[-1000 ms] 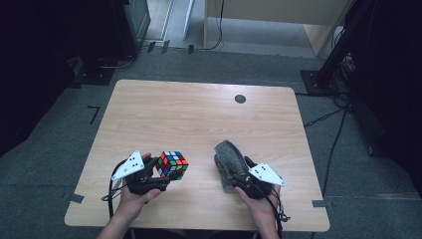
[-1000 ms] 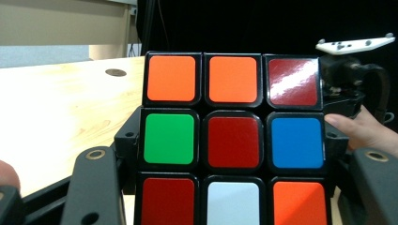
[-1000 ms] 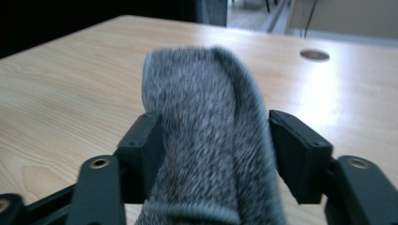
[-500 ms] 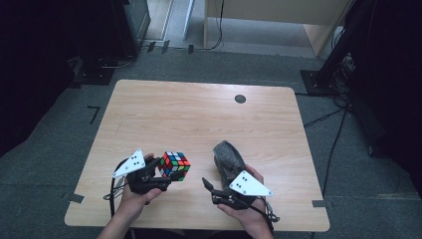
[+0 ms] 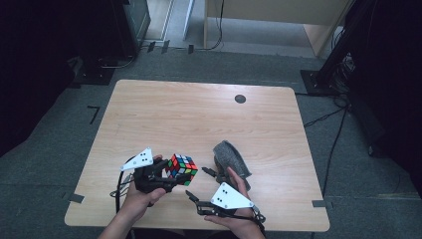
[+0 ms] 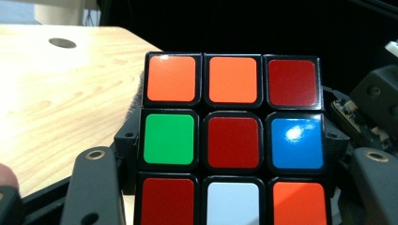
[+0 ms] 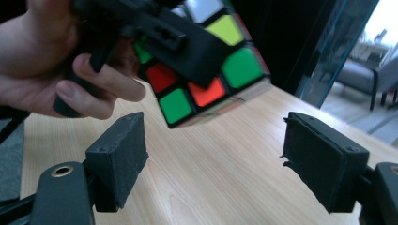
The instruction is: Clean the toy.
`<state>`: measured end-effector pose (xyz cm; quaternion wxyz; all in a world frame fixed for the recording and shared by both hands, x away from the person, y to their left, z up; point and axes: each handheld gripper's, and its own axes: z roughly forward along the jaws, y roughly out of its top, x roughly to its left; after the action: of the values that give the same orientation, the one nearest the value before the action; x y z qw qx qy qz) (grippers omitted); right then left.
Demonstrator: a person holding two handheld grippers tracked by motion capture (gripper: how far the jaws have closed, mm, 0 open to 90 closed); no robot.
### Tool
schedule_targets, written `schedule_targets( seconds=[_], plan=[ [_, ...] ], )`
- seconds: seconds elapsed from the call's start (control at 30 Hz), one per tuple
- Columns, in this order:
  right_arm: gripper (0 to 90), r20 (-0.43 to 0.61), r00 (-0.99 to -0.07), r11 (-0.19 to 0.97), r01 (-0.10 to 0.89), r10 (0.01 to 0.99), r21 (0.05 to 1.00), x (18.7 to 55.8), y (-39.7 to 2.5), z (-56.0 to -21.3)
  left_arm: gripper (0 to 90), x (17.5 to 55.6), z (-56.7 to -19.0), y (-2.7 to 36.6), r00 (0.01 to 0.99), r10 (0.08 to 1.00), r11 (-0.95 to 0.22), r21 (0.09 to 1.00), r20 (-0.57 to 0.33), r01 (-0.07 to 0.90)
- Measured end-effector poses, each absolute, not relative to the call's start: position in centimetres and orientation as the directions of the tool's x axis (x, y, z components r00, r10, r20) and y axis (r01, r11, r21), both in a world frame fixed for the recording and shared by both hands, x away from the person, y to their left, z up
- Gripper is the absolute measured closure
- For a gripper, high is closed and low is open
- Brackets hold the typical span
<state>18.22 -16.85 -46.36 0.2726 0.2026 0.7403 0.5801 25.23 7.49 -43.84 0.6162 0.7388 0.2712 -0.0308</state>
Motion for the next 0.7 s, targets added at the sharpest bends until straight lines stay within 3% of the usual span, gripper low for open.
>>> schedule_targets(
  seconds=[0.33, 0.5, 0.7],
  plan=[
    [20.4, -0.337, -0.703, 0.329, -0.154, 0.626, 0.932, 18.0, -15.7, -47.1, 33.6, 25.1, -44.0, 5.9, 0.852, 0.308, -0.172, 0.857, -0.422, 0.486],
    [32.4, -0.403, -0.666, 0.376, -0.194, 0.628, 0.906, 17.8, -15.7, -47.2, 32.6, 25.2, -44.0, 5.8, 0.847, 0.311, -0.189, 0.845, -0.431, 0.5],
    [32.8, -0.357, -0.705, 0.356, -0.157, 0.612, 0.921, 17.6, -15.9, -47.2, 28.4, 25.0, -43.5, 6.4, 0.862, 0.307, -0.163, 0.871, -0.402, 0.464]
  ],
)
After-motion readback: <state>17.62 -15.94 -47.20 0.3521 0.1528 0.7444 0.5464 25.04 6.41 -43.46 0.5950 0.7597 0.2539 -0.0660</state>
